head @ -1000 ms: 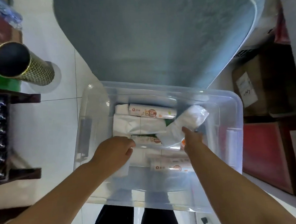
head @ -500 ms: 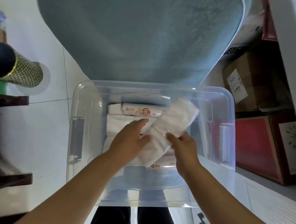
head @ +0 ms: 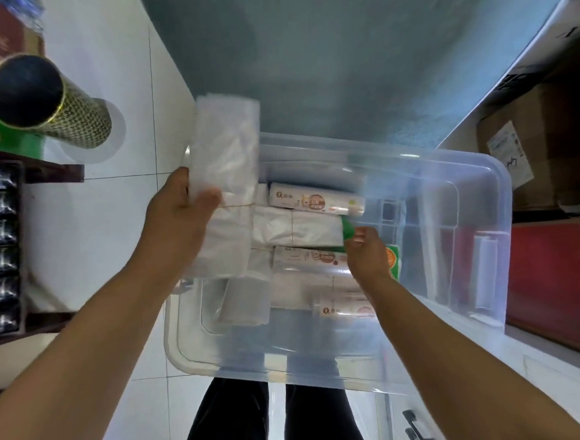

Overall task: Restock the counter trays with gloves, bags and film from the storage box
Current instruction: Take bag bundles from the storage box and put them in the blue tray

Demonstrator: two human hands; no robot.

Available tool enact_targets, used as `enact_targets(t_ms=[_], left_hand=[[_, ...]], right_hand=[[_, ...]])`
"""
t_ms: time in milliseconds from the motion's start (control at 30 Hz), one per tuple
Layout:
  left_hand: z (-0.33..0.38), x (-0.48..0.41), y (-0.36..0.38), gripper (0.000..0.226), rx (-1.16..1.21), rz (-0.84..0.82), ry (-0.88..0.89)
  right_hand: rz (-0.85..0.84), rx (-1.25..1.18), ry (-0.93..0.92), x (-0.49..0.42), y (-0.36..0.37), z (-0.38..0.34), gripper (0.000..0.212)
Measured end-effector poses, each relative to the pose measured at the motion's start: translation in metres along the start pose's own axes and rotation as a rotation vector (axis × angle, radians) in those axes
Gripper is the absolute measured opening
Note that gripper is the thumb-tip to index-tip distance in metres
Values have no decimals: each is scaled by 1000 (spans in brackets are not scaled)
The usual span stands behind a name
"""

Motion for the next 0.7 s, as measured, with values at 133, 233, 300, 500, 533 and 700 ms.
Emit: enact_targets(t_ms=[133, 233, 300, 500, 533, 700], left_hand=[[-10, -1, -5, 15, 24, -2, -20], [-13, 0, -9, 19, 6, 4, -8], [-16, 1, -12, 18, 12, 14, -23], [-20, 11, -21, 15, 25, -3, -38], [-19, 13, -22, 17, 29, -7, -42], [-12, 36, -26, 17, 49, -47, -97]], right_hand=[[-139, -3, 98, -30, 30, 0, 26], [-105, -90, 195, -41, 40, 0, 23], [-114, -101, 256, -43, 42, -3, 16], [-96, -363, 438, -28, 39, -19, 17], [-92, -437, 423, -20, 37, -23, 17], [-25, -432, 63, 33, 6, -59, 13]])
Point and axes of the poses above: each hand's wrist, its own x-axis away from the middle knuckle, its own y-axis out of the palm, z = x × y, the point moved 3 cm from there along -x, towards the middle knuckle, and after that the axes turned 12 degrees about -x, right-handed, at the moved point
